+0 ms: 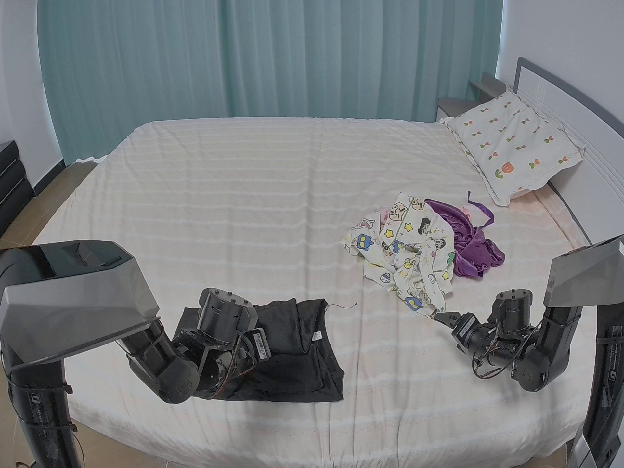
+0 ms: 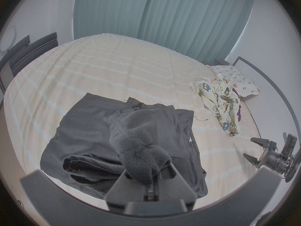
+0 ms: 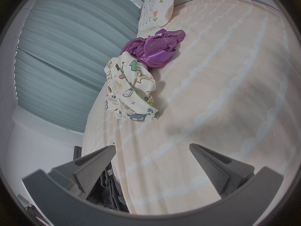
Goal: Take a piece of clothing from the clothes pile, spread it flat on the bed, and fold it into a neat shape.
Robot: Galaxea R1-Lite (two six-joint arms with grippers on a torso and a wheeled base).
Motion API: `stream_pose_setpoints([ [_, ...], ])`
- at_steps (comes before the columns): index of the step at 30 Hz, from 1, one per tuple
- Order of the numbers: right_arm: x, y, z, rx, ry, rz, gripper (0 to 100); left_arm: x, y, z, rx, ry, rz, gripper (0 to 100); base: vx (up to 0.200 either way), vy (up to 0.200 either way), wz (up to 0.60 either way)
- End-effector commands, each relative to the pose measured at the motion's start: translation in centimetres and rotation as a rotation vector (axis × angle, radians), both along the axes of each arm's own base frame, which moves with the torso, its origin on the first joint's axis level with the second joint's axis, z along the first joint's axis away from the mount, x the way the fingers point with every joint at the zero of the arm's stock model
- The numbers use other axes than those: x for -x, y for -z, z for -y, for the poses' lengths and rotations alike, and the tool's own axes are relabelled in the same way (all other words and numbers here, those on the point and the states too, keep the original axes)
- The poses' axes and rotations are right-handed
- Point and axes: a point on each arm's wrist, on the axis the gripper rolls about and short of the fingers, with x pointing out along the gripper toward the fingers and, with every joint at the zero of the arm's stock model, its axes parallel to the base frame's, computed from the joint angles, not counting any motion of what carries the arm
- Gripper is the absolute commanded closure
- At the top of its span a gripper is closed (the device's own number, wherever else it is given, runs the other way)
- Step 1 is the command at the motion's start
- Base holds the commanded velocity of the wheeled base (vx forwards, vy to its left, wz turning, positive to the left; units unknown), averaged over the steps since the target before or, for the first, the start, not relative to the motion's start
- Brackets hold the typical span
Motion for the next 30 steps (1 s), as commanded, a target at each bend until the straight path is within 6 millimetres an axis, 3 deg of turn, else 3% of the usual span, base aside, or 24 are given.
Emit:
stream_pose_setpoints([
  [1,0.0,0.0,0.0,0.0,0.0,-0.001,0,-0.3,-0.2,0.3,0.005,0.003,0.01,100,0.0,-0.2,0.0],
  [15,0.0,0.2,0.0,0.001,-0.002,-0.005,0,-1.6,-0.8,2.9,-0.011,0.043,-0.018,100,0.0,-0.2,0.0],
  [25,0.0,0.2,-0.1,0.001,-0.005,-0.007,0,-2.1,0.5,3.3,-0.005,0.018,-0.037,100,0.0,0.0,0.0],
  [26,0.0,0.2,-0.2,0.001,-0.008,-0.005,0,-2.2,0.5,3.3,-0.002,0.012,-0.036,0,0.0,0.0,0.0],
  [30,0.1,0.3,-0.4,0.002,-0.012,-0.008,0,-2.2,0.2,3.5,0.022,0.002,-0.024,0,0.0,0.0,0.0],
])
